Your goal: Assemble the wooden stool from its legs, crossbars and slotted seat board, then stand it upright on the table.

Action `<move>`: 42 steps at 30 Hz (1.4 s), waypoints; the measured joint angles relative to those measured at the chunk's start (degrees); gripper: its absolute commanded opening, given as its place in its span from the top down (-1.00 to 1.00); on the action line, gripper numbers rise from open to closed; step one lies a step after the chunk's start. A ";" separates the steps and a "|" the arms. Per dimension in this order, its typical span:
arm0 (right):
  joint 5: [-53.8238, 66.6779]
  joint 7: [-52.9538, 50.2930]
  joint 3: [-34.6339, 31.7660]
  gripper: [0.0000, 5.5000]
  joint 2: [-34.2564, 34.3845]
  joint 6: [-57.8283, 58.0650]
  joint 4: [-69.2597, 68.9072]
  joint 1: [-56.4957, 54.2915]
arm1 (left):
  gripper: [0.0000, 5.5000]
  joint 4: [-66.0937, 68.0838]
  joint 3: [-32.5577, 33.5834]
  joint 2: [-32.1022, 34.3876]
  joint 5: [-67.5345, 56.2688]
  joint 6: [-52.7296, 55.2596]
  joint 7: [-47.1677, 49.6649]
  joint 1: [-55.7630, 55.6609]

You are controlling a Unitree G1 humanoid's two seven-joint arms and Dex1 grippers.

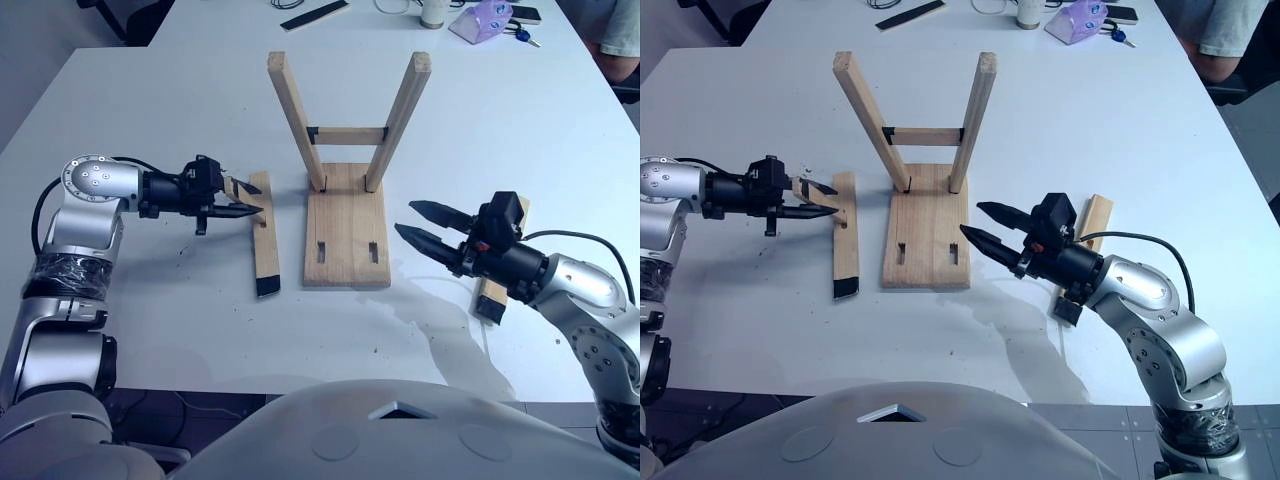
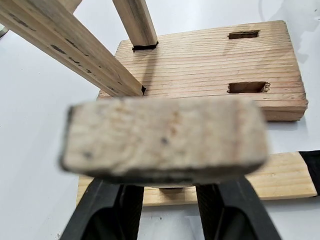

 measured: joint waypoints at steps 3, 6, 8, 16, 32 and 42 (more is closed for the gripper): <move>-0.22 0.00 0.12 0.17 0.23 -0.17 0.04 0.00 | 0.52 -0.20 -0.67 0.23 0.48 -0.72 -1.09 -0.05; -0.56 0.00 0.33 0.17 0.26 -0.27 0.04 0.00 | 0.52 -1.59 -1.89 1.81 1.47 -0.60 -2.26 1.37; -0.81 -0.01 0.36 0.17 0.26 -0.28 0.04 0.02 | 0.52 -2.76 -1.92 2.68 1.19 1.04 -2.82 2.01; -1.56 -0.08 0.78 0.17 0.52 -0.38 0.07 0.23 | 0.52 -5.10 -2.47 2.35 -0.20 9.85 -2.96 1.75; -3.25 0.28 2.11 0.17 0.83 -0.70 0.51 0.55 | 0.52 -3.85 0.62 -1.76 -5.28 9.58 2.27 6.55; -3.48 0.53 2.11 0.17 0.88 -0.69 0.86 0.24 | 0.35 -6.23 0.65 -3.05 -5.77 9.23 6.74 9.20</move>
